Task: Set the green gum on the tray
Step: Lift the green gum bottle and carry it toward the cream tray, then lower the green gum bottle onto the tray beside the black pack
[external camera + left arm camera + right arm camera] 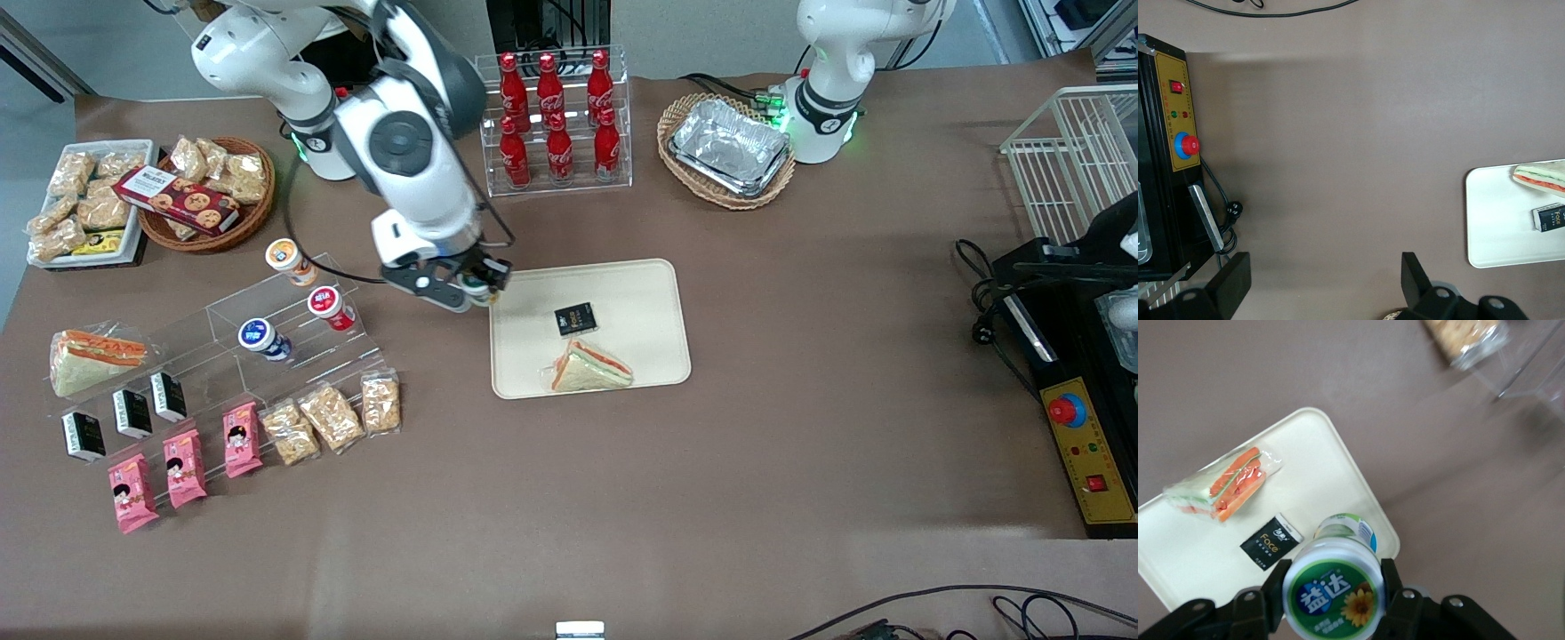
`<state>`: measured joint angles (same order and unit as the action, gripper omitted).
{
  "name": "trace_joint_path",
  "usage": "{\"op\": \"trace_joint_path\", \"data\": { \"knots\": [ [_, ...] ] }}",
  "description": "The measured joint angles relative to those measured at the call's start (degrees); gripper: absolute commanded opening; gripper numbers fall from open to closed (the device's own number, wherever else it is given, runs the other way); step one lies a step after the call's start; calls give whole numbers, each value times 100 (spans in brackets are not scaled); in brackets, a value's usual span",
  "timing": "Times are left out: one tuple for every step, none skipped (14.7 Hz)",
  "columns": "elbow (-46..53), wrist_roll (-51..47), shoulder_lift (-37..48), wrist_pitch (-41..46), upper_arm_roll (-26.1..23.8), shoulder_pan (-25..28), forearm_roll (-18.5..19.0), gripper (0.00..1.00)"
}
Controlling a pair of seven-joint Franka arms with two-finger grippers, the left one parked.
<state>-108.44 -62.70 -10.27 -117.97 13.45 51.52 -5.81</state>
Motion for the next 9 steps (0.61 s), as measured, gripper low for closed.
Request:
{"op": "trace_joint_path", "data": {
  "knots": [
    [-42,-169,-133,-183,1,101,0,35],
    [-109,-289,-257,-401,1,176,0,35],
    [-222,-359,-352,-663,2,215,0,35],
    [-405,-402,-419,-1007,4,236,0,35],
    [-633,-474,-470,-1375,5,266,0,35],
    [-857,-580,-525,-1698,7,322,0,35],
    [-1021,-706,-589,-1916,8,401,0,35],
    [-1102,-813,-655,-2036,10,485,0,35],
    [-1140,-908,-712,-2134,9,565,0,35]
  ]
}}
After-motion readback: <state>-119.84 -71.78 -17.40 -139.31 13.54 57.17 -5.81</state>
